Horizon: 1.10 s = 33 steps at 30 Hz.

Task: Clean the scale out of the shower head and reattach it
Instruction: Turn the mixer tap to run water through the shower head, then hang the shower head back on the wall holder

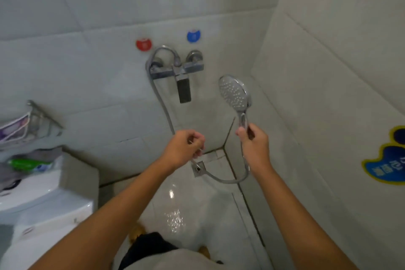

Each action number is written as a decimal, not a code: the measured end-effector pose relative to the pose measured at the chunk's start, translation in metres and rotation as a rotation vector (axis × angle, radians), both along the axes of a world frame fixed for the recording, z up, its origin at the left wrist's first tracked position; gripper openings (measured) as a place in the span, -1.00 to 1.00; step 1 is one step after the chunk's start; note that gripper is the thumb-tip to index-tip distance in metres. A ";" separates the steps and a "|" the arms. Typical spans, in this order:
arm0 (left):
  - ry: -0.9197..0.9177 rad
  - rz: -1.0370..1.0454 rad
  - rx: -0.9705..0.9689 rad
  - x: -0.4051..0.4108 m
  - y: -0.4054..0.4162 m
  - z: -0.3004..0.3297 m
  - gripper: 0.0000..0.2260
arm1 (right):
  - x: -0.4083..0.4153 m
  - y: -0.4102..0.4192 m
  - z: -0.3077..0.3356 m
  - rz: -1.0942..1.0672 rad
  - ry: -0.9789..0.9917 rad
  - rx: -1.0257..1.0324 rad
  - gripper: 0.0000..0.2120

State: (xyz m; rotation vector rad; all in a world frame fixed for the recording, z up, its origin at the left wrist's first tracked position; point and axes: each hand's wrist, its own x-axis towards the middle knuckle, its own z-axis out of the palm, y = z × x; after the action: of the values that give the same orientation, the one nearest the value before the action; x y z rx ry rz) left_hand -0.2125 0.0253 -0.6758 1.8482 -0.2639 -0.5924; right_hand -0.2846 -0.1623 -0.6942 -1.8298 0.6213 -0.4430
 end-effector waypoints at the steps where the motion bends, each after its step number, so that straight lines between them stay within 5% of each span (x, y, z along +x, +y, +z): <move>1: 0.004 -0.014 -0.004 -0.001 -0.008 0.006 -0.93 | 0.005 0.000 0.011 0.031 -0.017 -0.002 -0.77; 6: -0.060 -0.121 0.025 0.014 -0.042 0.042 -0.70 | 0.030 0.001 0.076 0.225 -0.095 0.003 -0.85; 11: -0.209 -0.146 -0.178 0.026 -0.052 0.096 -0.93 | 0.054 0.007 0.137 0.389 -0.176 0.033 -0.86; 22: -0.675 0.018 -0.166 0.078 -0.022 0.196 -0.91 | 0.112 0.018 0.248 0.575 -0.241 -0.165 -0.92; 33: -0.927 0.084 -0.115 0.126 -0.010 0.330 -0.88 | 0.156 0.033 0.377 0.474 -0.413 -0.442 -0.89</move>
State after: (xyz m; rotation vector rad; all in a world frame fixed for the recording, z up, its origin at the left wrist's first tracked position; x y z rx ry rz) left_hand -0.0870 0.0154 -0.3457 1.8965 -0.7998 0.3743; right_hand -0.1282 -0.1290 -0.3174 -2.1307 -0.2142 -0.6440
